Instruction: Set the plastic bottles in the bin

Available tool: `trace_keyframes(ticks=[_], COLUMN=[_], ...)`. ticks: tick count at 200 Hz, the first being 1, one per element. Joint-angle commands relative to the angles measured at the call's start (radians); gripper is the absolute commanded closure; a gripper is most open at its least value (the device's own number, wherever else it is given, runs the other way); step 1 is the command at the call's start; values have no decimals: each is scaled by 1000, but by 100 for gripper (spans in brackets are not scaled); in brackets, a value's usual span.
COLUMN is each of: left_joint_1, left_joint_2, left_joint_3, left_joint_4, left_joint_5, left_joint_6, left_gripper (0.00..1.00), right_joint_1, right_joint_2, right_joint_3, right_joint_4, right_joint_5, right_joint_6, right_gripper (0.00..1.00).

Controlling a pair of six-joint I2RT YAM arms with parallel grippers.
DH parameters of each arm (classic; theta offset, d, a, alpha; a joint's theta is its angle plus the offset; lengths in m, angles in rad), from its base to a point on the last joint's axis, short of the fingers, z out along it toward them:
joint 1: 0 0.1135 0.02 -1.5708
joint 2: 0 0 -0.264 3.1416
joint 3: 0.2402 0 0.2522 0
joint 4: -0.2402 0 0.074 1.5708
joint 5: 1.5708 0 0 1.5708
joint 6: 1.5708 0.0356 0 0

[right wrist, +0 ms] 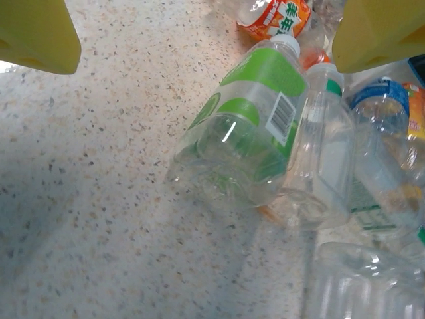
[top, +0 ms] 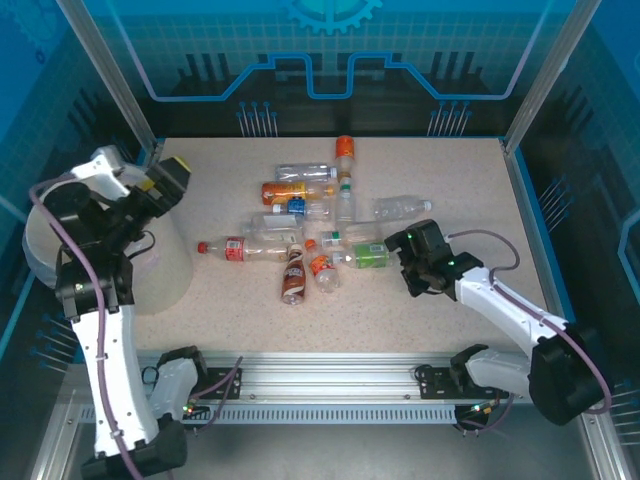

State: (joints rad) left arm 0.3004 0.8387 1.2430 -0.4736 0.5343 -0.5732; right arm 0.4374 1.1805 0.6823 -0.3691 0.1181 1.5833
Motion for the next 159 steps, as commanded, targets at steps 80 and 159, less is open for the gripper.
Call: trace_keyframes(ticks=[80,159], left_joint_1=[-247,-247], left_joint_2=[-40,-82], left_joint_3=[-212,-343], left_joint_4=[98,123], left_joint_5=[-48,10], left_joint_6=[74,64], left_gripper=[1,1], right_joint_1=[-12,-23], right_joint_2=[250,404], right_joint_3=[150,287], right_joint_4=[-17,-118], right_joint_5=[3,3], right_joint_6=[400,458], right_gripper=[3,10])
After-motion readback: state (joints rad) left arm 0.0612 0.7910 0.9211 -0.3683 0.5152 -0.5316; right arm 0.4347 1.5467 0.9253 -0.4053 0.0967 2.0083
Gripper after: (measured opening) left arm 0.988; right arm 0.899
